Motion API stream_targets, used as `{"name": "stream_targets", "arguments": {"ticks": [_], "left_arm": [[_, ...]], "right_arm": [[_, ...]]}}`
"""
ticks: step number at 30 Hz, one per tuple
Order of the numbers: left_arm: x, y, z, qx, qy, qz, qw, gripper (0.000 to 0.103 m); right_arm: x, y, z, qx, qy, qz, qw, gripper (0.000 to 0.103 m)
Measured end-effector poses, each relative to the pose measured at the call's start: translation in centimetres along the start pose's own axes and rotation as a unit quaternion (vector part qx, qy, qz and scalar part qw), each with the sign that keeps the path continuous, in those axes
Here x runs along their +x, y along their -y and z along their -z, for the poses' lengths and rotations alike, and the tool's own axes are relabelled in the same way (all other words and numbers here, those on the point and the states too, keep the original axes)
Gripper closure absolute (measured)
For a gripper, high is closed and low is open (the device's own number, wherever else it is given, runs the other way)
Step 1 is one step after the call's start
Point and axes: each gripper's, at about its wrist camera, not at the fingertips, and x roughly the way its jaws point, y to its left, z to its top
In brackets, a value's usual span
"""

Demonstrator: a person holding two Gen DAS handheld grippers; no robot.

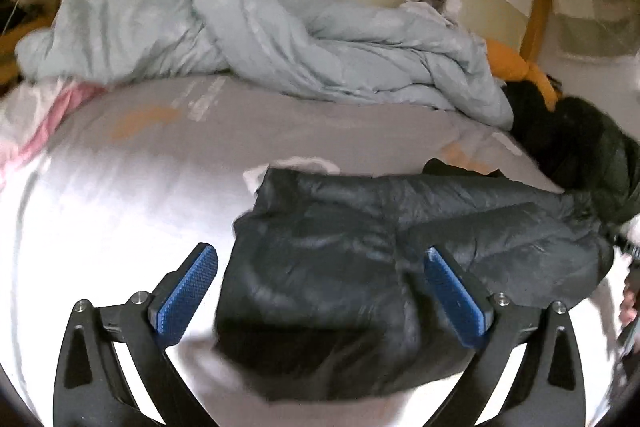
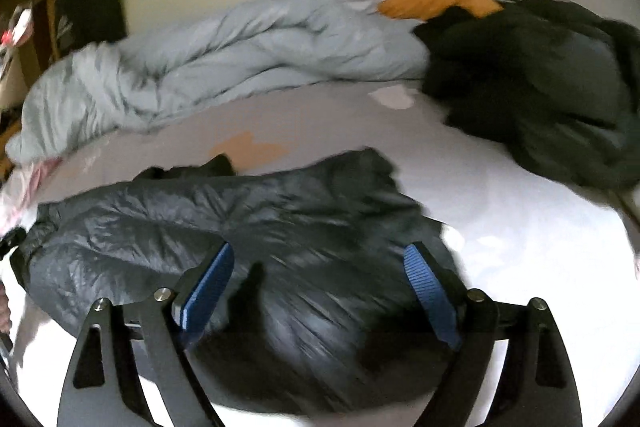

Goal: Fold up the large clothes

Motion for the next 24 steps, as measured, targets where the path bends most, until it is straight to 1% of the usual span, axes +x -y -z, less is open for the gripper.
{"name": "stream_targets", "arguments": {"ticks": [2, 4, 5, 6, 7, 9, 10, 12, 13, 14, 15, 16, 17, 18, 19, 20, 21, 22, 23, 24], "left_arm": [[0.1, -0.7, 0.6, -0.013, -0.013, -0.003, 0.9998, 0.001], [0.8, -0.9, 1.1, -0.007, -0.031, -0.024, 0.9992, 0.001], [1.3, -1.1, 1.4, -0.008, -0.04, -0.024, 0.9989, 0.0], [1.6, -1.3, 1.8, -0.015, -0.048, -0.015, 0.9986, 0.0], [2.1, -1.8, 2.0, -0.031, -0.059, 0.003, 0.9978, 0.0], [2.8, -2.7, 2.5, -0.071, -0.076, 0.04, 0.9938, 0.0], [3.3, -3.2, 2.7, -0.092, -0.084, 0.059, 0.9904, 0.0], [4.2, -3.9, 3.3, -0.127, -0.099, 0.096, 0.9822, 0.0], [4.4, -4.0, 3.5, -0.131, -0.099, 0.103, 0.9811, 0.0], [4.4, -3.9, 3.6, -0.125, -0.094, 0.105, 0.982, 0.0], [4.4, -3.6, 3.6, -0.117, -0.094, 0.109, 0.9826, 0.002], [4.3, -3.3, 3.6, -0.112, -0.095, 0.118, 0.9821, 0.021], [4.2, -3.0, 3.6, -0.109, -0.099, 0.135, 0.9799, 0.04], [4.0, -2.8, 3.7, -0.106, -0.101, 0.142, 0.979, 0.046], [3.6, -2.5, 3.6, -0.101, -0.093, 0.136, 0.9812, 0.058], [2.9, -2.1, 3.4, -0.091, -0.081, 0.127, 0.9843, 0.068], [2.0, -1.5, 3.3, -0.077, -0.069, 0.119, 0.9874, 0.071], [1.1, -0.9, 3.1, -0.067, -0.062, 0.114, 0.9893, 0.076], [0.5, -0.5, 3.0, -0.062, -0.061, 0.108, 0.9904, 0.077], [-0.2, -0.2, 3.0, -0.06, -0.062, 0.105, 0.9908, 0.077]], "right_arm": [[-1.0, 1.3, 0.7, 0.01, 0.009, 0.014, 1.0, 0.0], [-1.5, 2.6, 1.4, 0.021, 0.01, 0.027, 0.999, 0.0], [-1.4, 3.3, 1.6, 0.029, 0.002, 0.026, 0.999, 0.0], [-1.2, 3.6, 1.7, 0.035, -0.003, 0.022, 0.999, 0.0], [-0.8, 4.1, 1.9, 0.045, -0.013, 0.013, 0.999, 0.0], [0.5, 4.9, 2.5, 0.064, -0.043, -0.026, 0.997, 0.0], [1.6, 5.2, 2.9, 0.079, -0.068, -0.063, 0.993, 0.0], [3.6, 5.6, 3.7, 0.114, -0.108, -0.115, 0.981, 0.0], [4.0, 5.9, 4.0, 0.128, -0.109, -0.126, 0.978, 0.0], [4.0, 5.8, 4.0, 0.128, -0.099, -0.13, 0.978, 0.0], [4.1, 5.6, 4.0, 0.123, -0.099, -0.134, 0.978, 0.0], [4.3, 5.2, 3.9, 0.115, -0.101, -0.144, 0.978, 0.001], [4.3, 4.8, 4.0, 0.107, -0.102, -0.15, 0.978, 0.01], [4.2, 4.4, 4.0, 0.101, -0.1, -0.153, 0.978, 0.028], [4.1, 3.8, 4.0, 0.091, -0.098, -0.155, 0.979, 0.036], [3.6, 3.3, 4.0, 0.081, -0.091, -0.155, 0.98, 0.047], [3.0, 3.0, 4.0, 0.073, -0.086, -0.152, 0.982, 0.054], [2.0, 2.6, 3.9, 0.058, -0.076, -0.147, 0.985, 0.058], [1.4, 2.2, 3.7, 0.047, -0.068, -0.141, 0.987, 0.065], [0.2, 2.2, 3.6, 0.035, -0.058, -0.132, 0.989, 0.07]]}}
